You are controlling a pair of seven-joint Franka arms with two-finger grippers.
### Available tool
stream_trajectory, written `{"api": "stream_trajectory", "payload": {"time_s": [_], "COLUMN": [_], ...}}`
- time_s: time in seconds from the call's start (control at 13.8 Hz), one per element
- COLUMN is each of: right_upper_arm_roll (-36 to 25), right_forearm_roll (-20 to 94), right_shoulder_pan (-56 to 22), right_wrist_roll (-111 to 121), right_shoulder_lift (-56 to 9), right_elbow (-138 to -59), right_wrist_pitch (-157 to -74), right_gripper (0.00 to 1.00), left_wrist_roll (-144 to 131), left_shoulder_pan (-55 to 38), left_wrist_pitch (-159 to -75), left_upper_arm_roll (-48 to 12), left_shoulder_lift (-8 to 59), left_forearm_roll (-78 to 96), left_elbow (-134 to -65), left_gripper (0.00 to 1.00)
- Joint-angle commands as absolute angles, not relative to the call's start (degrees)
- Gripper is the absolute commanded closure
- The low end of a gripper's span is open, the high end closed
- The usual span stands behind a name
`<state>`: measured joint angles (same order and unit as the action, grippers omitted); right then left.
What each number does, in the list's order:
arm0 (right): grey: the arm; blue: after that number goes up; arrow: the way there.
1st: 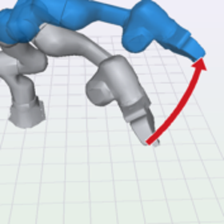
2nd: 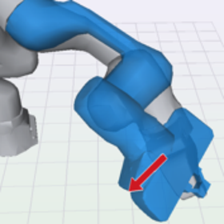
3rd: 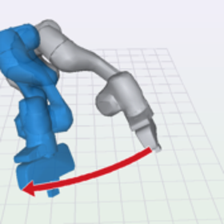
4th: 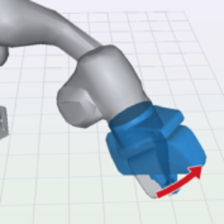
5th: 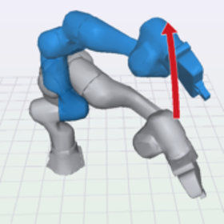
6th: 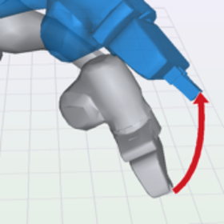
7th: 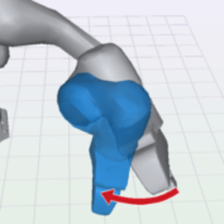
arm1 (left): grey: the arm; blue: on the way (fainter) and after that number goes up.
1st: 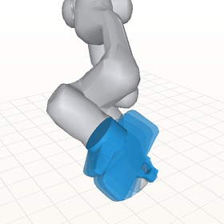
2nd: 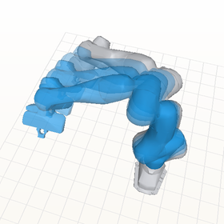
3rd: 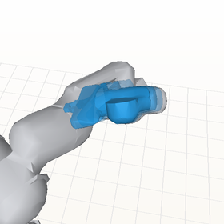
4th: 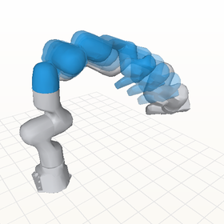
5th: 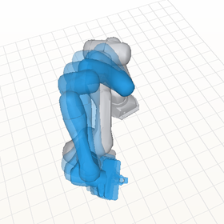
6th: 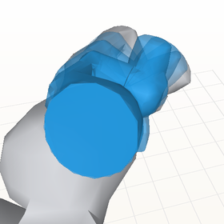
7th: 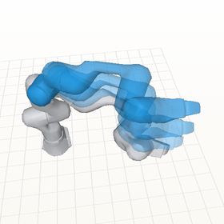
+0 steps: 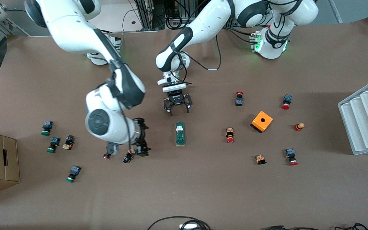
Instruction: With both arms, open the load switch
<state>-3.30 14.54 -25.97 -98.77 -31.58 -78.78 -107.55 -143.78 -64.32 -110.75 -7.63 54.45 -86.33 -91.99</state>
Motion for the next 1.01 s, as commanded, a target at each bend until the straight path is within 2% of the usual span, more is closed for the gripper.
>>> {"api": "stream_trajectory", "payload": {"time_s": [0.0,0.43,0.65,0.94], "right_upper_arm_roll": [-2.7,-2.7,-2.7,-3.0], "right_forearm_roll": [13.3,12.1,9.9,7.8], "right_shoulder_pan": [-21.5,-13.4,-9.2,-3.2], "right_wrist_roll": [-86.4,-60.8,-44.0,-21.7], "right_shoulder_lift": [-22.7,-13.6,-7.5,-2.9], "right_elbow": [-85.9,-87.4,-91.7,-94.2], "right_wrist_pitch": [-104.1,-94.1,-93.7,-94.1], "right_gripper": [0.00,0.00,0.00,0.00], "left_wrist_roll": [-145.8,-144.8,-144.4,-138.7], "left_shoulder_pan": [-64.2,-64.2,-64.1,-64.0], "left_wrist_pitch": [-112.1,-112.1,-111.7,-111.1], "left_upper_arm_roll": [-8.1,-8.1,-8.1,-8.1], "left_shoulder_lift": [57.4,57.0,56.3,56.1], "left_forearm_roll": [-86.5,-86.2,-85.3,-80.9], "left_elbow": [-91.1,-91.0,-90.4,-88.3], "left_gripper": [0.00,0.00,0.00,0.00]}}
